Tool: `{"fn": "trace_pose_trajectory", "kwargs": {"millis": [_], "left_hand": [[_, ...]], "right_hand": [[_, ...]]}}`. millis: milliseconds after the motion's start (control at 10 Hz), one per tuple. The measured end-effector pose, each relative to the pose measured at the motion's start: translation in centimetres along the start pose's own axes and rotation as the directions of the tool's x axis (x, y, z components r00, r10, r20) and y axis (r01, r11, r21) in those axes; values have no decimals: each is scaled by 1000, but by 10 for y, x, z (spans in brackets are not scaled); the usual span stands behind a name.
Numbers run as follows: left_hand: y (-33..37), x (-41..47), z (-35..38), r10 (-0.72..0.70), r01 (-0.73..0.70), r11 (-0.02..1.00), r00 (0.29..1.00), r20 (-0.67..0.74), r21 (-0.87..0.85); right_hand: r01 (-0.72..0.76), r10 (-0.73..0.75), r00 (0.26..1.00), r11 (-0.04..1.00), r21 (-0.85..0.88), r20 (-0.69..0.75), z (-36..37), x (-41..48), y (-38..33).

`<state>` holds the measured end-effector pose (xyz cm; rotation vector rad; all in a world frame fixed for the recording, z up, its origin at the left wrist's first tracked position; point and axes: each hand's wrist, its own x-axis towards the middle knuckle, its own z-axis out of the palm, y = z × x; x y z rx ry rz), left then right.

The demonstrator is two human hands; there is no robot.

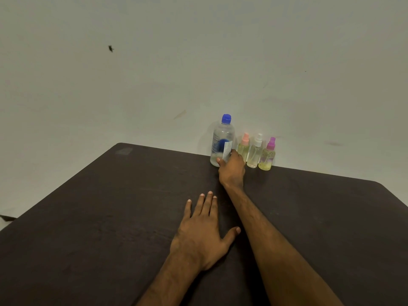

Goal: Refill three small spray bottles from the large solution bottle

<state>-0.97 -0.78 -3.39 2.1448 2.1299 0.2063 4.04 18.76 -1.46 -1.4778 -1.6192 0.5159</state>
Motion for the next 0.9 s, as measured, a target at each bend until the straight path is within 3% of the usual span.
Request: {"fn": "trace_pose_trajectory", "kwargs": {"millis": [200,600,800,900], "left_hand": [[0,-1,-1,2,-2,1000,1000,-7,8],[-1,0,-5,-17,17,1000,1000,14,4],[-3,-1,-6,-3,2,999,1000,-24,-37],[-3,-3,-9,3,-3,999,1000,-7,-44]], "right_hand": [[-18,19,999,998,57,-32,-3,-3,-1],[-62,62,998,998,-3,-21,-6,-9,0],[42,-45,999,995,-87,-28,-24,-45,3],[89,-82,995,984,-153,53,-33,-62,7]]}}
